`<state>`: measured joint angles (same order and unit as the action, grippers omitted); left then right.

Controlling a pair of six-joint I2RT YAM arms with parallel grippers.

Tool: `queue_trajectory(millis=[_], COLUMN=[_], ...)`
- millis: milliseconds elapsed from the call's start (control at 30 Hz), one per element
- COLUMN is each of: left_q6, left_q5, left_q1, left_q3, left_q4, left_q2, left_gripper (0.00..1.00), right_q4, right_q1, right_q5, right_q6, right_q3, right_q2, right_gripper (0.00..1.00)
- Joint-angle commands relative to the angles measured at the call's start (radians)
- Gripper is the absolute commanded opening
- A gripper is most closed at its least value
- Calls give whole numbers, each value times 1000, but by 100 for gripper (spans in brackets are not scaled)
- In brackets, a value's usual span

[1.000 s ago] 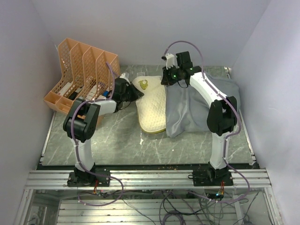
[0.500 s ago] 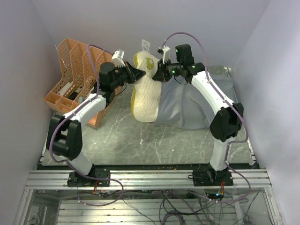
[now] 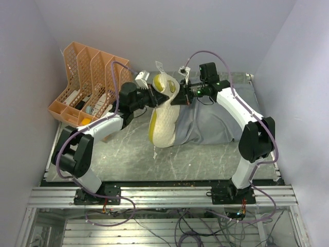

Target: Put the pillow into the pillowcase

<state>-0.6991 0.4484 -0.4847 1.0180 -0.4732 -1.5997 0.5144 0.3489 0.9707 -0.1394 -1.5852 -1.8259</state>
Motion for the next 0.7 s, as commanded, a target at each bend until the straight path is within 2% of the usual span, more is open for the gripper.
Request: queue_trajectory(millis=[0, 67, 167, 233, 267, 367, 467, 567, 667], left_q6=[-2, 14, 55, 73, 87, 136, 172, 215, 222], left_q5=[46, 43, 29, 29, 29, 33, 70, 96, 85], left_q1=[-22, -22, -22, -22, -22, -22, -26, -52, -98], left_q3=[27, 105, 286, 400, 443, 485, 347, 149, -47], left_q4=[-71, -17, 100, 155, 177, 209, 137, 62, -60], left_q2=[-19, -23, -42, -57, -63, -55, -25, -12, -24], left_gripper=[7, 7, 7, 7, 7, 7, 7, 7, 7], right_q4=[0, 64, 208, 264, 257, 103, -45, -16, 117], right_q1=[5, 6, 4, -6, -8, -8, -8, -5, -5], right_q5=[77, 16, -71, -79, -73, -63, -45, 9, 57], right_q6=[-44, -91, -174, -182, -175, -119, -117, -243, -439], right_q3=[-85, -186, -450, -592, -610, -417, -167, 45, 186], right_q2=[75, 61, -19, -65, -64, 49, 149, 172, 171], right_gripper=[0, 0, 0, 0, 0, 0, 4, 8, 11])
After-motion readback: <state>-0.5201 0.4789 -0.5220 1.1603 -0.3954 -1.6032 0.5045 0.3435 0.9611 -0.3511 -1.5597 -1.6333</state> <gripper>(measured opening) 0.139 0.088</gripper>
